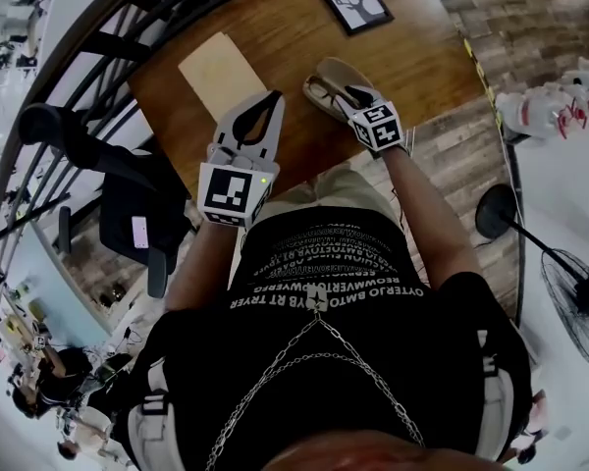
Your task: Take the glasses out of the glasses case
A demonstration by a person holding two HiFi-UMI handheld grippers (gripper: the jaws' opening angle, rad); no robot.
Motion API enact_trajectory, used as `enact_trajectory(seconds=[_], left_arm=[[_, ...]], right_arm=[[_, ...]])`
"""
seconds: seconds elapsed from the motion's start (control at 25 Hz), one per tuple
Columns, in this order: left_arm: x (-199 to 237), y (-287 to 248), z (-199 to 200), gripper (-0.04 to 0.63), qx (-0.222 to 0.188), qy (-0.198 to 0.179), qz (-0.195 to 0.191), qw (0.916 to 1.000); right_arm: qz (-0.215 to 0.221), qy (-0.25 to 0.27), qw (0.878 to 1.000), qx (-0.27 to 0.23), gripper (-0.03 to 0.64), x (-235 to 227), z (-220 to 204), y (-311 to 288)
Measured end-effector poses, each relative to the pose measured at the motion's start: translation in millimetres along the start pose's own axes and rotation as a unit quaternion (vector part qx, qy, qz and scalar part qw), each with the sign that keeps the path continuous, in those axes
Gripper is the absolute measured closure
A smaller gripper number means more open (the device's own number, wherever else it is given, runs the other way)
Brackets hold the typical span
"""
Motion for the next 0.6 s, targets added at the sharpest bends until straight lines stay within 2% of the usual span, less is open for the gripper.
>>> enact_trajectory(seconds=[0.6], left_arm=[[-1.9,-3.6,-0.3,0.566,0.005,0.002,0.013,0.9999]], right_arm=[[-0.003,0.033,0.998,0.053,0.506,-1.4,-19.4,-34.9]])
Point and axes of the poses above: the fingertips, and each gripper's own axes: y backward along the fingers, x to its left, z out of its top, the point moved 3 cm from there along y, backward along the fingers, and after that the axes turned 4 degrees about -z, right-handed, at the moved point
